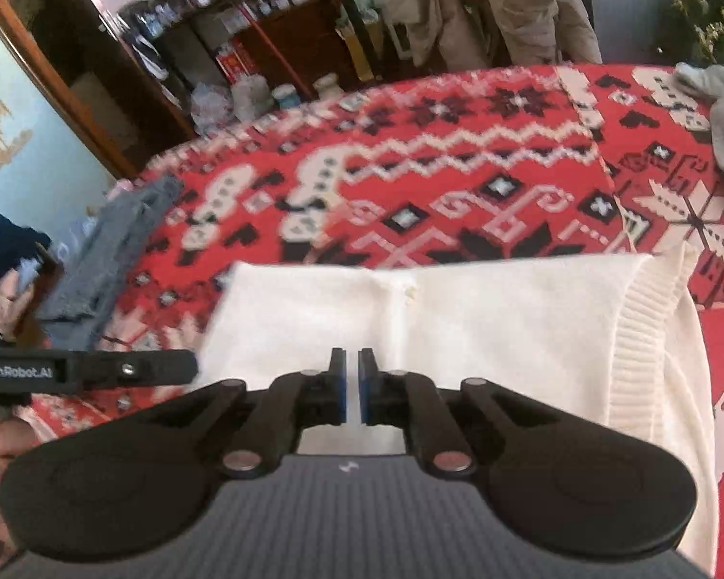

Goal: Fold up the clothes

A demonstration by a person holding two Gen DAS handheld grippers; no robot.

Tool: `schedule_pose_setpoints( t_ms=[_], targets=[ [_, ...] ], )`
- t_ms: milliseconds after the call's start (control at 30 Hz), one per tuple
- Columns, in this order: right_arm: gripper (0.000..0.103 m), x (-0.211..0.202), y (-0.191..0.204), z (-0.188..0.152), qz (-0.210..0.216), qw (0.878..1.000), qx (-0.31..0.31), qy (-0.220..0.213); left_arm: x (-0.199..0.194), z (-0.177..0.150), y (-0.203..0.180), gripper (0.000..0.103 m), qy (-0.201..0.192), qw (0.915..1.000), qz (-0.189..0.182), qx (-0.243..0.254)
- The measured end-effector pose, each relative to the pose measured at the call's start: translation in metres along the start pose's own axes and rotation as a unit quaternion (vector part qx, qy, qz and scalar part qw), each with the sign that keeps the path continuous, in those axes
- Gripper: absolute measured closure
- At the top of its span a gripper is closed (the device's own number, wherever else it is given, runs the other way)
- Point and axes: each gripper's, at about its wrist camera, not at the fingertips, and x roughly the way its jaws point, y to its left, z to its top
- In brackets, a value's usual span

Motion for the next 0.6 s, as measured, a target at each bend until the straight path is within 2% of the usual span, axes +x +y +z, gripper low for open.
schedule_pose_setpoints(
  t_ms=[100, 200, 300, 400, 500, 600],
  targets=[
    [0.095, -0.001, 0.015, -0.004, 0.026, 1.0, -0.01, 0.003, 0.005, -0.005, -0.003, 0.096, 0.004, 1.0, 0.005, 0.007],
    [0.096, 0.014, 0.023, -0.012, 0.014, 0.999, -0.021, 0.027, 0.004, -0.009, 0.001, 0.094, 0.002, 0.9999, 0.014, 0.009],
    [0.1, 0.014, 0.017, -0.02, 0.009, 0.999, -0.024, 0.025, -0.001, -0.018, 0.007, 0.095, 0.006, 0.9998, 0.018, 0.002],
    [0.101, 0.008, 0.01, -0.028, 0.002, 0.999, -0.019, 0.028, -0.008, -0.027, 0.002, 0.096, 0.006, 0.9992, 0.033, 0.024],
    [0.1, -0.004, 0.005, -0.037, -0.015, 0.999, -0.013, 0.027, -0.022, -0.035, -0.004, 0.095, 0.003, 0.9991, 0.029, 0.032],
    [0.094, -0.021, 0.006, -0.043, -0.002, 1.0, 0.005, 0.022, -0.027, -0.044, -0.01, 0.095, 0.006, 0.9996, 0.005, 0.029]
  ],
)
